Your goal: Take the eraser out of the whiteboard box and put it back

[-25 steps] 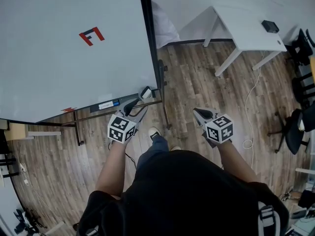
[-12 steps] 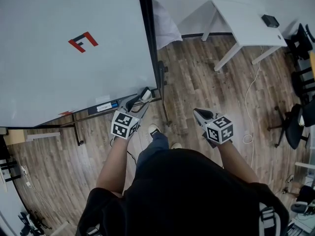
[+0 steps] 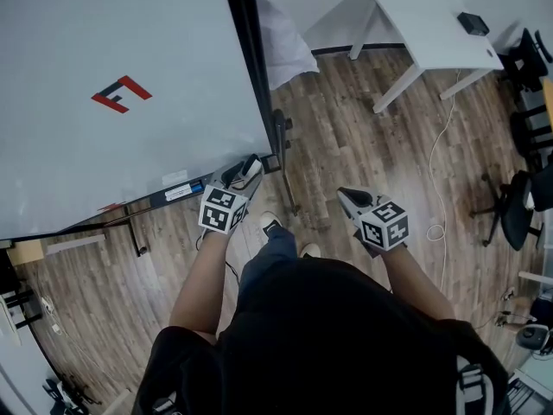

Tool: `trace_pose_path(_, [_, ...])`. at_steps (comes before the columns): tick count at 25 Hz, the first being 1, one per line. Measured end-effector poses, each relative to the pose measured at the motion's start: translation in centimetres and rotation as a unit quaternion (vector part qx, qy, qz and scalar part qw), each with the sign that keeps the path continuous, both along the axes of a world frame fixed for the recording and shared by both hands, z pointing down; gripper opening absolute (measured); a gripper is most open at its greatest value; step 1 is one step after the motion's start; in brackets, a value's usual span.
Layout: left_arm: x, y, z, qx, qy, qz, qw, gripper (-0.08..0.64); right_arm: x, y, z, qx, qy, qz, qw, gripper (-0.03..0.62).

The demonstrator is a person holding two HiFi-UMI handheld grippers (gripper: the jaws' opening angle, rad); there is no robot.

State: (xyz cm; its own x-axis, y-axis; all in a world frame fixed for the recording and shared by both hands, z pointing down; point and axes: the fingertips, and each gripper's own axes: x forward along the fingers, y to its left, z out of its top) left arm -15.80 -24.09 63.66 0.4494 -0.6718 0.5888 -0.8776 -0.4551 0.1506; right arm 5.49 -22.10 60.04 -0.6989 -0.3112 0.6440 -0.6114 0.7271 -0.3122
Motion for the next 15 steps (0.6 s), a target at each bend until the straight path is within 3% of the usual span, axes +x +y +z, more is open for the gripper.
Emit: trace_pose_path(15, [0.1,-1.9,3.5,-0.045,-0.027,0.018,0.9985,0.221,-0.3,-0.9,1.4,-0.017,0.000,0.016,1.000,-0.005])
